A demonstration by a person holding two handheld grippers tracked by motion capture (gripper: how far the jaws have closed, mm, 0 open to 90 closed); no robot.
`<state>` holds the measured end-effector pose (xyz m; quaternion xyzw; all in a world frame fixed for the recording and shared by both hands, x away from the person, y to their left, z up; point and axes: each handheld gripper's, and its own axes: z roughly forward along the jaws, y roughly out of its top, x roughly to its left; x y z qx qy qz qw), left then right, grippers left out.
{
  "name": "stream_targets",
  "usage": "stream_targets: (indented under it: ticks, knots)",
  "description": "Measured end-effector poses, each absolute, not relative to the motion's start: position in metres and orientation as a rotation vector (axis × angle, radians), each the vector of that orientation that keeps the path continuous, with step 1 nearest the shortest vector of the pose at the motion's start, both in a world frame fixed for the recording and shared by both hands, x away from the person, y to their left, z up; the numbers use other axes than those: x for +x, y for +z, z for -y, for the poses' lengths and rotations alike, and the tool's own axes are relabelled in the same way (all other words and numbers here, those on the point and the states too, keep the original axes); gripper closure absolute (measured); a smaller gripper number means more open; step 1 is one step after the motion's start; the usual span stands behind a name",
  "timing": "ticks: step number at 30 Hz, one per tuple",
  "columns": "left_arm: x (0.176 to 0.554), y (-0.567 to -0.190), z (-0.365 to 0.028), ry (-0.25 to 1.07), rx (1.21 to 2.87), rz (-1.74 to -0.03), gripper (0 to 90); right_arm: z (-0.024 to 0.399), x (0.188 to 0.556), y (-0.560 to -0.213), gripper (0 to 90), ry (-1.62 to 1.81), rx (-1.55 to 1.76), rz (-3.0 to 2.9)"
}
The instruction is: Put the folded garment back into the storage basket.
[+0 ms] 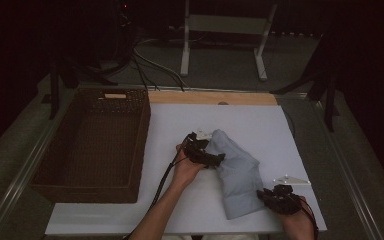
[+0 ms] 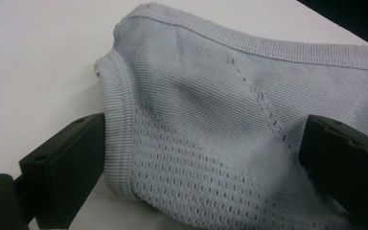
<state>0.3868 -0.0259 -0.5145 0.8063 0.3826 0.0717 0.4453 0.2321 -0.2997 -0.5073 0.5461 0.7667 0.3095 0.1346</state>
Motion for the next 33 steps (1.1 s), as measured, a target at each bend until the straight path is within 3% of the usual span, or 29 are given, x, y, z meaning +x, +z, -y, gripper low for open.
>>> stream_targets:
  ticks: [33]
  knots:
    - [0.397, -0.528, 0.037, 0.175, 2.086, -1.046, 1.9, 0.299, 0.232, -0.507, 74.0, 0.895, 1.582, -2.220]
